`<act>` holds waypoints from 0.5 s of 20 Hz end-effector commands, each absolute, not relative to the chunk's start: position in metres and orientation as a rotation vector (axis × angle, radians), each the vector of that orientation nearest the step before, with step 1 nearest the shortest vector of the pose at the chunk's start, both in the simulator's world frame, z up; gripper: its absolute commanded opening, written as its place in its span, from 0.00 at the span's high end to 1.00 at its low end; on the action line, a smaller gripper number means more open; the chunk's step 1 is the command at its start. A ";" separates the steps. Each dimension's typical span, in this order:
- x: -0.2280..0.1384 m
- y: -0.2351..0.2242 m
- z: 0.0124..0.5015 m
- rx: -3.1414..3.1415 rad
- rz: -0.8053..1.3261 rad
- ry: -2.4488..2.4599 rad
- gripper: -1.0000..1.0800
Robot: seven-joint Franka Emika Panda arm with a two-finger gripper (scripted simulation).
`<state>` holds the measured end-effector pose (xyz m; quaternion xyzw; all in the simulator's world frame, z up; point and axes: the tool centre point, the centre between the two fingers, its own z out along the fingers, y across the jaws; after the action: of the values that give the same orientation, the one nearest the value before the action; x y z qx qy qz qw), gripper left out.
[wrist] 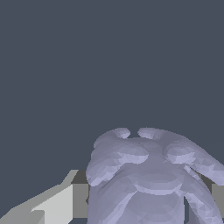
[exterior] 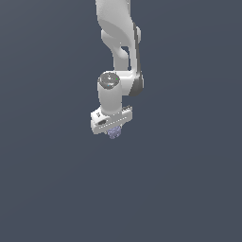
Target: Pick up the object and move it to a goal position.
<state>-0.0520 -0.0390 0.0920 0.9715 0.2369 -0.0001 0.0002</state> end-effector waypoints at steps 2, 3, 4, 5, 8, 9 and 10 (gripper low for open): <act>-0.068 -0.053 0.116 3.052 0.001 0.744 1.00; -0.073 -0.057 0.123 3.052 0.001 0.744 1.00; -0.078 -0.061 0.131 3.052 0.001 0.744 1.00; -0.082 -0.066 0.138 3.052 0.001 0.744 1.00; -0.097 -0.078 0.161 3.053 0.001 0.744 1.00; -0.101 -0.082 0.167 3.053 0.001 0.744 1.00; -0.105 -0.086 0.174 3.053 0.001 0.744 1.00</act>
<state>-0.0981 -0.0801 0.1636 0.9716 0.2366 0.0004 0.0000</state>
